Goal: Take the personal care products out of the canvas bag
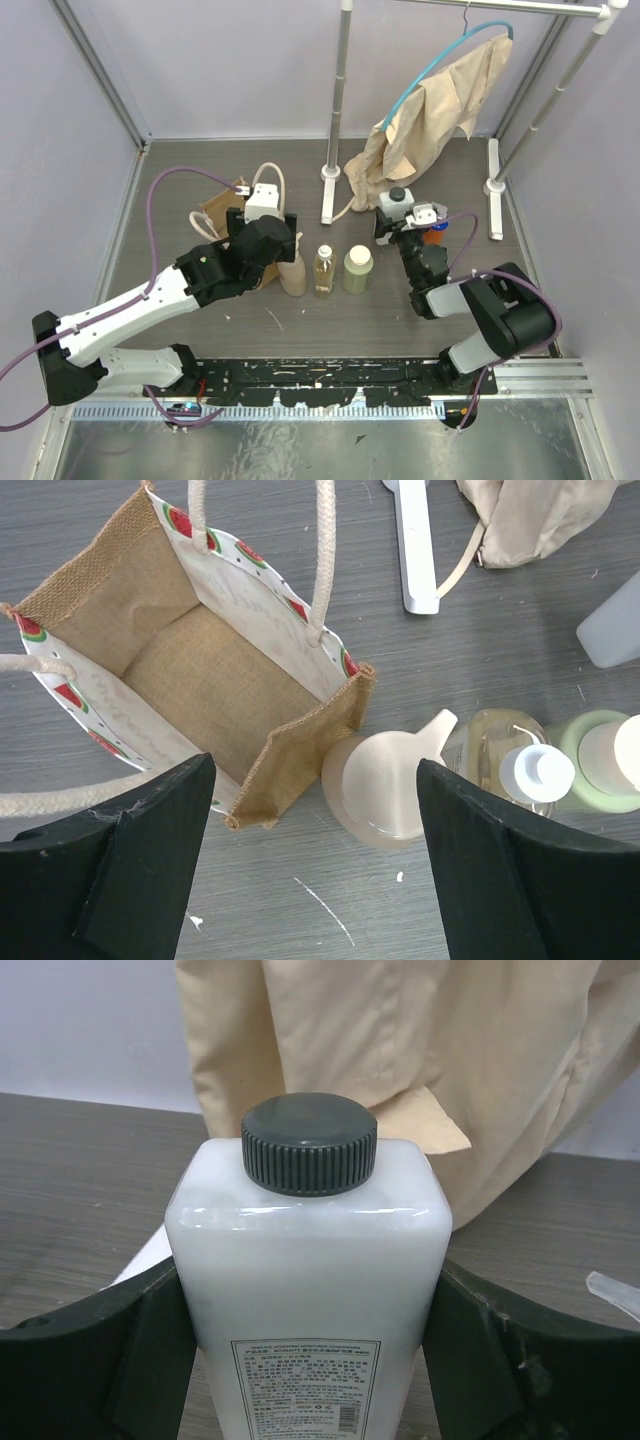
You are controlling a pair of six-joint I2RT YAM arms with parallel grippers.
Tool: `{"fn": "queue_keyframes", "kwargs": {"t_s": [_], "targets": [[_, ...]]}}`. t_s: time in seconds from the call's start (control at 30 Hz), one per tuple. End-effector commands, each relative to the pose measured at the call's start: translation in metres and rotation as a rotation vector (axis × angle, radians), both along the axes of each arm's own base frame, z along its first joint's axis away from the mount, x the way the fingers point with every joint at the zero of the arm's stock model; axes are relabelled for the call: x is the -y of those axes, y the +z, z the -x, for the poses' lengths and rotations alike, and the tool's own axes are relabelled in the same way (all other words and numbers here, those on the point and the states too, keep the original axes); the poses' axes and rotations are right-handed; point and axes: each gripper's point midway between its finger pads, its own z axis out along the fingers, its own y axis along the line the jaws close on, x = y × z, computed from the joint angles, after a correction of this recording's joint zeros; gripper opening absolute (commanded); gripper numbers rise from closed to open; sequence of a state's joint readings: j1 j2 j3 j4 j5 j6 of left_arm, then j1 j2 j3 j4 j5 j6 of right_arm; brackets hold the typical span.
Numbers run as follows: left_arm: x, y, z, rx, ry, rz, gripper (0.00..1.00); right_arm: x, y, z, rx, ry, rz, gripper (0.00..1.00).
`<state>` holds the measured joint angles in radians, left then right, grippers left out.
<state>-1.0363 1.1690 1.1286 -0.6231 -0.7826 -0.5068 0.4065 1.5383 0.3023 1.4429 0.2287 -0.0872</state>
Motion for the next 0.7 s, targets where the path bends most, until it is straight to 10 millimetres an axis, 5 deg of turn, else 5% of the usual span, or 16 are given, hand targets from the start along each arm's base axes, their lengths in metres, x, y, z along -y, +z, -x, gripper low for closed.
{"fn": "queue_keyframes", "kwargs": {"t_s": [0.0, 0.27, 0.67], "targets": [[0.006, 0.008, -0.003, 0.027, 0.009, 0.060, 0.88, -0.004, 0.100, 0.034, 0.337, 0.092, -0.132, 0.01], [0.014, 0.005, -0.003, 0.012, -0.007, 0.078, 0.88, -0.006, 0.082, 0.038, 0.282, 0.113, -0.117, 0.01], [0.012, 0.005, -0.002, 0.012, -0.003, 0.084, 0.88, -0.013, 0.029, 0.026, 0.147, 0.123, -0.091, 0.01]]}}
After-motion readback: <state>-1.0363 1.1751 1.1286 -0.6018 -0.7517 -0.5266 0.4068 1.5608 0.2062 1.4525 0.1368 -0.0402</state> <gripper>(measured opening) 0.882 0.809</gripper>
